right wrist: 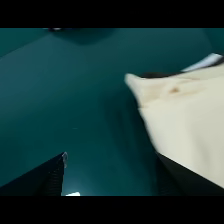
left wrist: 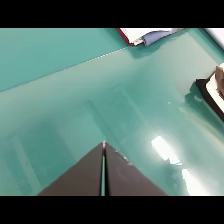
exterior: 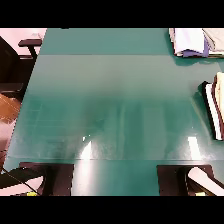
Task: Fold the shirts.
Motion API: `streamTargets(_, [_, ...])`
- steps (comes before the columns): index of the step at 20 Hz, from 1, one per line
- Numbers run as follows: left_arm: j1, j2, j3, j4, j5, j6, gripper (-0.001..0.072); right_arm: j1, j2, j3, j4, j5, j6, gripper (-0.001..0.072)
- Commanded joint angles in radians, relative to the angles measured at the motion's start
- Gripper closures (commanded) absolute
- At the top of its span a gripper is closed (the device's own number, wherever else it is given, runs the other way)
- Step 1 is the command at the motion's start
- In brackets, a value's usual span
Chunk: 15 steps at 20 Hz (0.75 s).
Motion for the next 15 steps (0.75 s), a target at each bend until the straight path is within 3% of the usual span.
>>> streamTargets(1, [0.000,0.001,0.001,0.001,0.022,0.000,0.0684,0.261,0.005,0.000,0.058,-0.023,0.000,0.0092])
streamTargets(2, [0.000,0.001,0.001,0.000,0.030,0.000,0.0684,0.324,0.002,0.000,0.056,-0.036,0.000,0.0114])
streamTargets(4, [0.000,0.001,0.001,0.000,0.041,0.000,0.0684,0.435,0.001,0.000,0.049,-0.064,0.000,0.0295])
streamTargets(5, [0.000,0.001,0.001,0.000,0.041,0.000,0.0684,0.478,0.001,0.000,0.050,-0.083,0.000,0.0445])
streamTargets(6, [0.000,0.001,0.001,0.000,0.041,0.000,0.0684,0.512,0.001,0.000,0.051,-0.091,0.000,0.0641])
streamTargets(7, [0.000,0.001,0.001,0.000,0.041,0.000,0.0684,0.536,0.001,0.000,0.051,-0.092,-0.001,0.0693])
streamTargets(15, [0.000,0.001,0.001,0.000,0.041,0.000,0.0684,0.561,0.001,0.000,0.051,-0.089,-0.001,0.0693])
